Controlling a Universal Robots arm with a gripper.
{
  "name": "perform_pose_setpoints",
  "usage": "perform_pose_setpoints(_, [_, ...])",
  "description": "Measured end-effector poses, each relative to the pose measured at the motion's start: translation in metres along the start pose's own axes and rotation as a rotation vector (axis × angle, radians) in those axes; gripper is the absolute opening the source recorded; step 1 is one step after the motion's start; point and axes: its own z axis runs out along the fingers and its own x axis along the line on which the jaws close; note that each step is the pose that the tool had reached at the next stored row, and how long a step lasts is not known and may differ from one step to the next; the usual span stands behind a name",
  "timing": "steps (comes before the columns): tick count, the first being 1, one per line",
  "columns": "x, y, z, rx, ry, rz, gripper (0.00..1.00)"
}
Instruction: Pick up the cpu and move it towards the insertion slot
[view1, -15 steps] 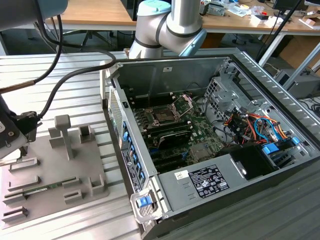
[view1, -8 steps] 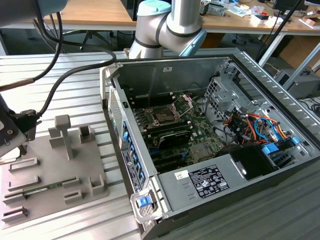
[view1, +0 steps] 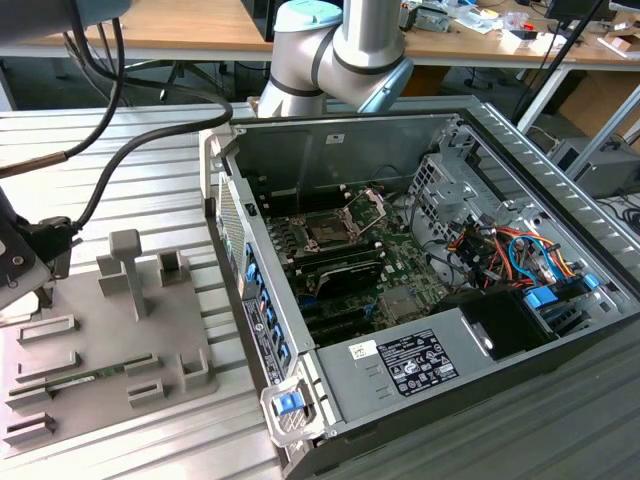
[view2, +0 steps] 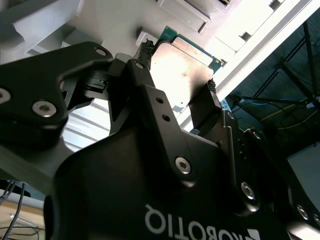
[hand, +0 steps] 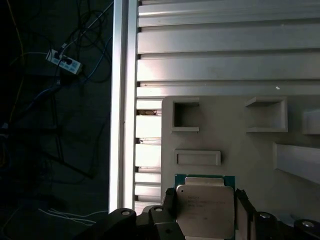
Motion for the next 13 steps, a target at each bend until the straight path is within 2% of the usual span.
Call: perform_pose_setpoints(13, [0.0, 0.0003, -0.0063, -0.0001, -0.0001, 0.0, 0.55])
